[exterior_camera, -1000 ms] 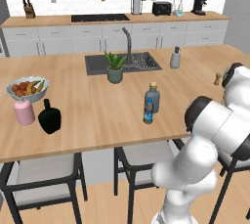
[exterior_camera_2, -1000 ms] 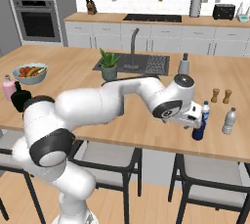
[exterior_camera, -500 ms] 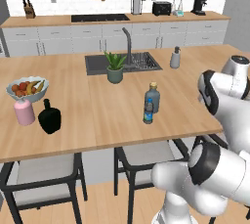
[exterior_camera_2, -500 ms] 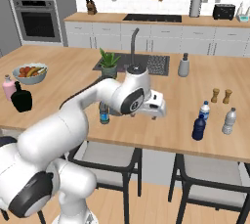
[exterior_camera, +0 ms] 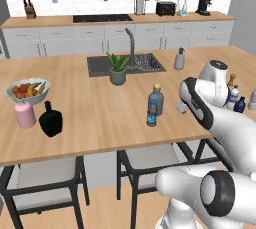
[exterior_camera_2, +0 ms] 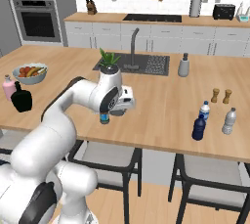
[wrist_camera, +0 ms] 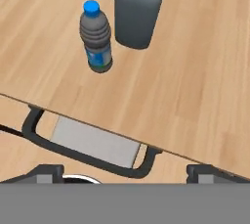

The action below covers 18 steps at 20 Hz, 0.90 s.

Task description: Move the plastic bottles in the middle to the plastics group, and the glass bottles in the middle to the glass group.

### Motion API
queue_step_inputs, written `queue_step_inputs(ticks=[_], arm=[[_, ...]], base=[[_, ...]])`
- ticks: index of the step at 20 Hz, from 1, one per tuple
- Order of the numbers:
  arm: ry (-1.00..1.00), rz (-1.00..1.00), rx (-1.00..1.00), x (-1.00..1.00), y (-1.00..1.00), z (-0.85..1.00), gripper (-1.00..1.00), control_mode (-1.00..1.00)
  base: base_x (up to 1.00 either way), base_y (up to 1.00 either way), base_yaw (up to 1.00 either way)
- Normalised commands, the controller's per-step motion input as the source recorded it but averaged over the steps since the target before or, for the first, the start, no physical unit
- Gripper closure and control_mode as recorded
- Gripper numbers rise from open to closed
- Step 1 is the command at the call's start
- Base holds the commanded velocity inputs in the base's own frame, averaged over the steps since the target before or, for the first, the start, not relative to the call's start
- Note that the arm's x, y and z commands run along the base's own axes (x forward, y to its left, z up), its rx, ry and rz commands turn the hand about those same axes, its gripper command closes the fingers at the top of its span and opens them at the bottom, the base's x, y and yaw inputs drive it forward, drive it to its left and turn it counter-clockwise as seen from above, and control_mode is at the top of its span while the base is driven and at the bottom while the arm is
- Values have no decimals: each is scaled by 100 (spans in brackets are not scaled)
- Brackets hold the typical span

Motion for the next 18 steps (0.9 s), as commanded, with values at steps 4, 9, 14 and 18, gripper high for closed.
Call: queue_step_inputs(ticks=[4, 9, 14, 18], arm=[[0, 23, -1, 70, 100, 17, -100, -100], [2, 0, -10, 75, 100, 5, -100, -100], [6, -9, -6, 12, 31, -1, -100, -100], [5, -20, 2, 0, -14, 1, -100, -100]], base=[[0, 0, 0], [0, 0, 0], [0, 0, 0], [0, 0, 0]])
